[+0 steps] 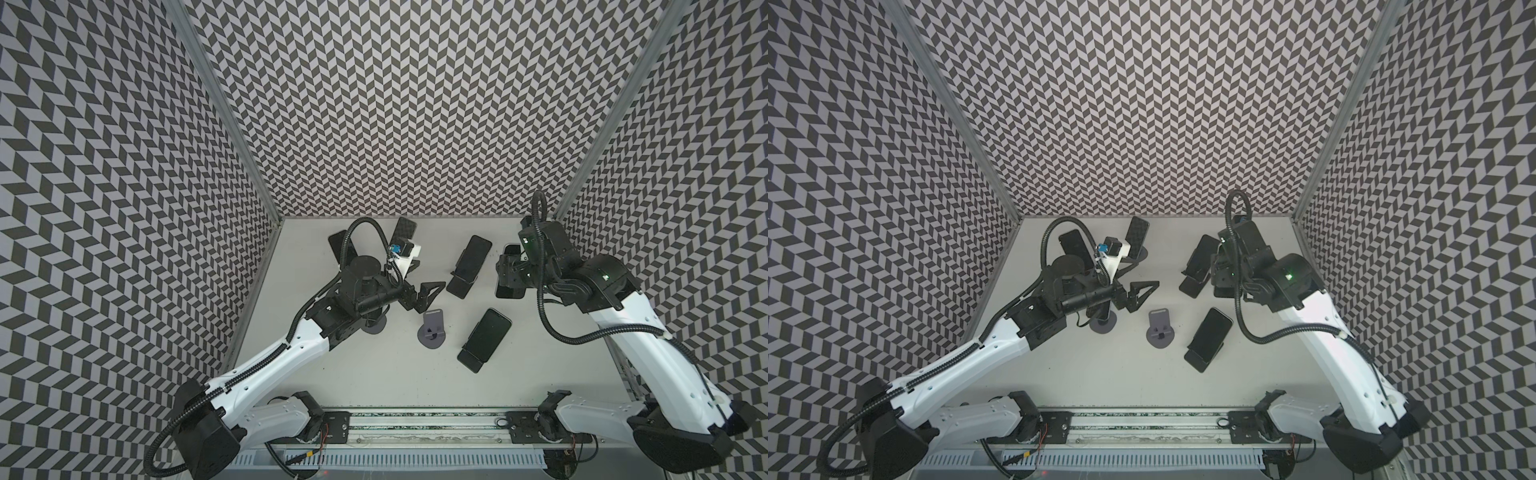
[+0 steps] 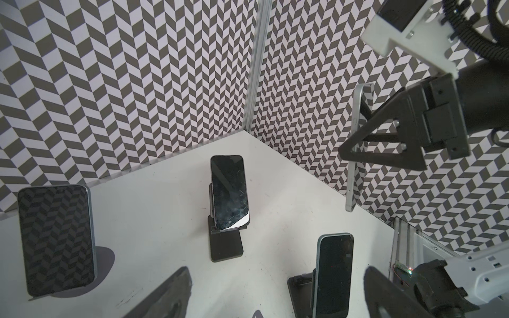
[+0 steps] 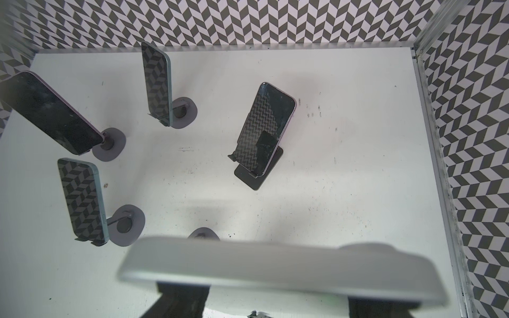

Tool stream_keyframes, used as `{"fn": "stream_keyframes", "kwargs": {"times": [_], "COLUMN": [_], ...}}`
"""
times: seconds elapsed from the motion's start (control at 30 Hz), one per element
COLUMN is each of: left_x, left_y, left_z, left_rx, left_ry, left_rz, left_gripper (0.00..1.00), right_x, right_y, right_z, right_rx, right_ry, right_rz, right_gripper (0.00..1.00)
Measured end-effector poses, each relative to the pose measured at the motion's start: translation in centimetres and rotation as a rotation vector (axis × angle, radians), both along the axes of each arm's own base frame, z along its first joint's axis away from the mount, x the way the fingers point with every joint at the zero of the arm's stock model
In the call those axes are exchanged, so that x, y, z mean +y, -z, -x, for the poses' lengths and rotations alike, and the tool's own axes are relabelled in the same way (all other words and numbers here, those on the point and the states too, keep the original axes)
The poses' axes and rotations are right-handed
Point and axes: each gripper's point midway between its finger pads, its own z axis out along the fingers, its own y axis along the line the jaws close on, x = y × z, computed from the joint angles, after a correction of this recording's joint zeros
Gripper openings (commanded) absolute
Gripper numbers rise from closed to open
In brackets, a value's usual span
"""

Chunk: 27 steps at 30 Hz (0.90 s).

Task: Remove the phone from the phone stand
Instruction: Place the phone at the top-right of the table.

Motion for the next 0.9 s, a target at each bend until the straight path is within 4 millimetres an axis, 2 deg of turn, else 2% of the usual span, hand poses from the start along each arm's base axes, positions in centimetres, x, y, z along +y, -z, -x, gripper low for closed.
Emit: {"fn": "stream_keyframes", "kwargs": {"times": [0.33, 0.5, 0.7, 0.9], "left_x": [-1.4, -2.0, -2.4, -2.0], "left_y": [0.1, -1.6, -4.5, -4.8], "left_z": [-1.8, -2.4, -2.6, -3.1], "left_rx": [0.016, 0.013, -0.022, -0.022], "left_ry": [-0.023, -0.021, -0.011, -0.015], "left_rz": [-0.019, 0.014, 0.058, 0.069], "left_gripper": [1.00, 1.00, 1.00, 1.00], "right_x": [-0.7, -1.7, -2.3, -1.7], "right_y": [1.4, 2.2, 3.7, 4.8], "right_z": [-1.4, -2.2, -4.3, -6.1], "right_rx": [0.072, 0.103, 0.141, 0.166], "right_ry": [0.023, 0.035, 0.048, 0.025], "right_rz": [-0.025, -0.030, -0.037, -0.032], "right_gripper": [0.65, 0.64, 0.63, 0.63]}}
